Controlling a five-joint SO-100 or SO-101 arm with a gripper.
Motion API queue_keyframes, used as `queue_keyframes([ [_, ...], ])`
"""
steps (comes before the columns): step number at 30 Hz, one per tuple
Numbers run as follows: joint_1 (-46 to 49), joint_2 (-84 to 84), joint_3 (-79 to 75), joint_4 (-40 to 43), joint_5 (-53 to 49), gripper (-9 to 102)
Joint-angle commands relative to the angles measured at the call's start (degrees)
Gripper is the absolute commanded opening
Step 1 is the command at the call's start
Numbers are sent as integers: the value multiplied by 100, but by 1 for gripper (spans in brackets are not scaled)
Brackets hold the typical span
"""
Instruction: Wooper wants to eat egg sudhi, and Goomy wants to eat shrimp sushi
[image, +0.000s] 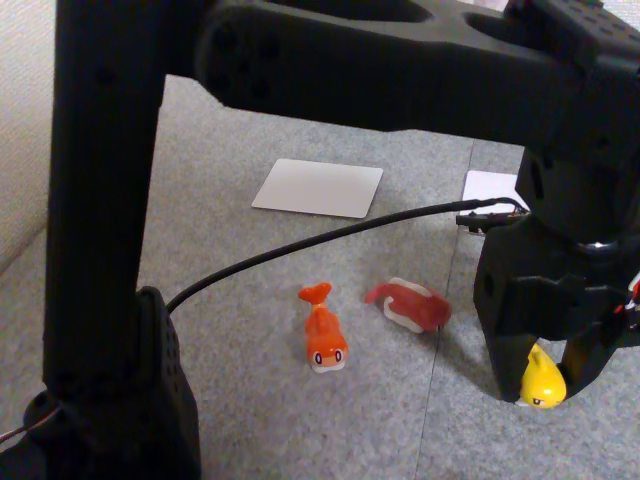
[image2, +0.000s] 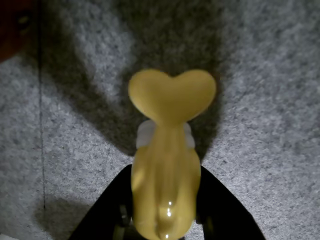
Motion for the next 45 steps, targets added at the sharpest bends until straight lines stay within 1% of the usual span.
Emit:
queue_keyframes([
  [1,-53,26,-158,44,35,8],
  [7,-53,114,-158,211,70,8],
  [11,-290,316,-229,642,413,5],
  [14,-606,677,-246,1134,817,4],
  [17,-1037,1134,-246,1433,1336,5],
  [26,-2584,2672,-246,1512,3287,5],
  [31,-3841,3015,-246,1512,4579,5],
  [36,-5010,3015,-246,1380,6117,5],
  [38,-5414,3015,-246,1178,6662,5],
  [42,-5871,2936,-246,606,7532,5],
  [45,-5924,2575,-246,220,7787,5],
])
